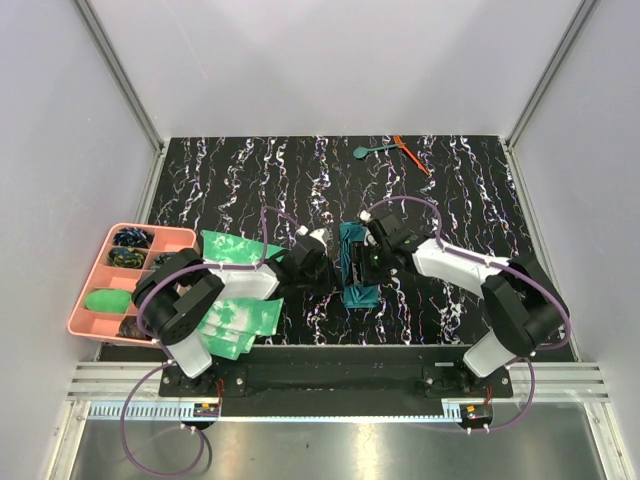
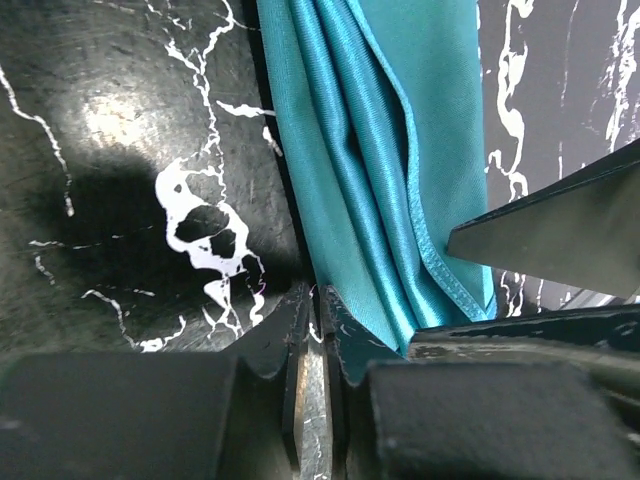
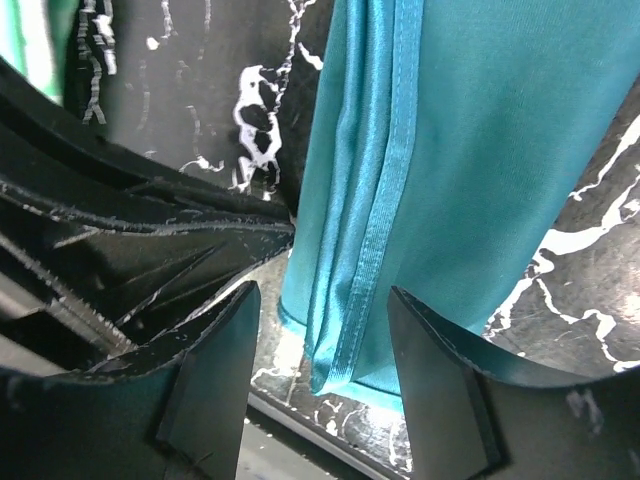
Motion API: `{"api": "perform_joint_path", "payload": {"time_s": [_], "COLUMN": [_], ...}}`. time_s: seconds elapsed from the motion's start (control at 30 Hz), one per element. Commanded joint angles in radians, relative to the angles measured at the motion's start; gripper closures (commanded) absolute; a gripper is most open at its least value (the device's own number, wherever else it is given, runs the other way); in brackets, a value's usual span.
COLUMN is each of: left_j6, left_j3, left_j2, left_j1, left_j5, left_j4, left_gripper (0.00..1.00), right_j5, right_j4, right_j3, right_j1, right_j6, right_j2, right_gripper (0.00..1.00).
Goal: Fold the napkin into a case and place the utensils inside
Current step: Smooth out the smaller rectangle-folded napkin at the center of the board.
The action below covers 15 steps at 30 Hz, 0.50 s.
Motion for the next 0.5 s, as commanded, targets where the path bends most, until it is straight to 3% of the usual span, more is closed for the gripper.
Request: {"api": "perform_joint_path", "payload": {"time_s": [0.0, 0.2, 0.47], "left_j6": [-0.041, -0.058, -0.054], "left_j3": [-0.018, -0.024, -0.036], "left_j2": [0.024, 0.037, 0.020], "left_j1": [-0.006, -0.018, -0.020], "left_j5": [0.031, 0.031, 0.021], "left_j4": [0.092, 0.103, 0.095], "left_gripper": [0.90, 0.92, 0.93], "right_j5": [0.103, 0.223, 0.306], "right_j4": [-0.071, -0.111, -0.157], "right_j3": [0.073, 0.124, 0.161], "right_j1": [0.044, 0.113, 0.147], "right_j6": [-0.046, -0.039, -0.033], "right_j2": [0.038, 0.090, 0.113], "right_gripper": [0.37, 0.39, 0.55]}}
